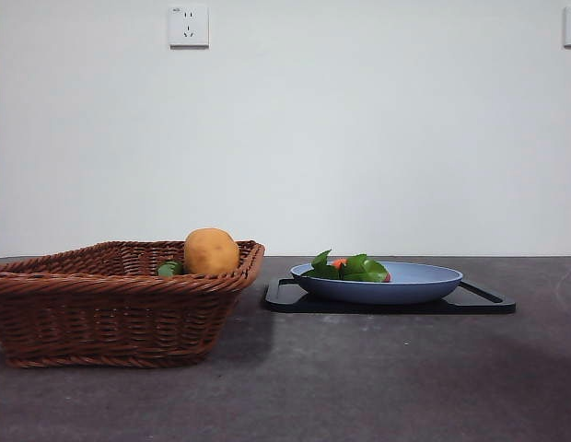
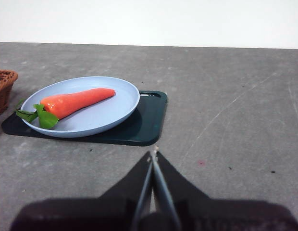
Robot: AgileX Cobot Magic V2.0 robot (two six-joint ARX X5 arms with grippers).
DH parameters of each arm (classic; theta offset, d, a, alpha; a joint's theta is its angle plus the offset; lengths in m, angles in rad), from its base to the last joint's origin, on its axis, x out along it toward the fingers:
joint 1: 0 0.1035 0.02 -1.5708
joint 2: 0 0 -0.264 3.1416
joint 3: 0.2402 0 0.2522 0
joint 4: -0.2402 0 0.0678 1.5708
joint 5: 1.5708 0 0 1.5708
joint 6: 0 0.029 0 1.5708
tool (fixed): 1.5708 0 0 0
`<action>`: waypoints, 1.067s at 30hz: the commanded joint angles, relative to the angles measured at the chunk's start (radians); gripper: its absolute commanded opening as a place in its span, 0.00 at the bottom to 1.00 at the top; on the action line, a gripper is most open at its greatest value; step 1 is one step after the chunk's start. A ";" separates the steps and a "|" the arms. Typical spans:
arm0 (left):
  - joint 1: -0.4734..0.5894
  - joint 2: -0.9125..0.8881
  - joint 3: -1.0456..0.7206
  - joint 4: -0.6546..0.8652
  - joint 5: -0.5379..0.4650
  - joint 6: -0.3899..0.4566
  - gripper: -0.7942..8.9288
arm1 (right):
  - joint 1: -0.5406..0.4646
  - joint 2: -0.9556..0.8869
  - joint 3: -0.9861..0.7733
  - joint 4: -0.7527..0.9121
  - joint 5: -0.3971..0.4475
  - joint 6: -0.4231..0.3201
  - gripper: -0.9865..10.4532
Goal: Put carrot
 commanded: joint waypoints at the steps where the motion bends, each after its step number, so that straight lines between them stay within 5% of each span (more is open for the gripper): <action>1: 0.003 -0.002 -0.011 0.006 0.000 -0.006 0.09 | -0.002 -0.023 -0.020 0.010 0.001 0.010 0.09; 32: 0.003 -0.002 -0.011 0.006 0.000 -0.006 0.09 | -0.001 -0.047 -0.026 -0.024 0.003 0.010 0.09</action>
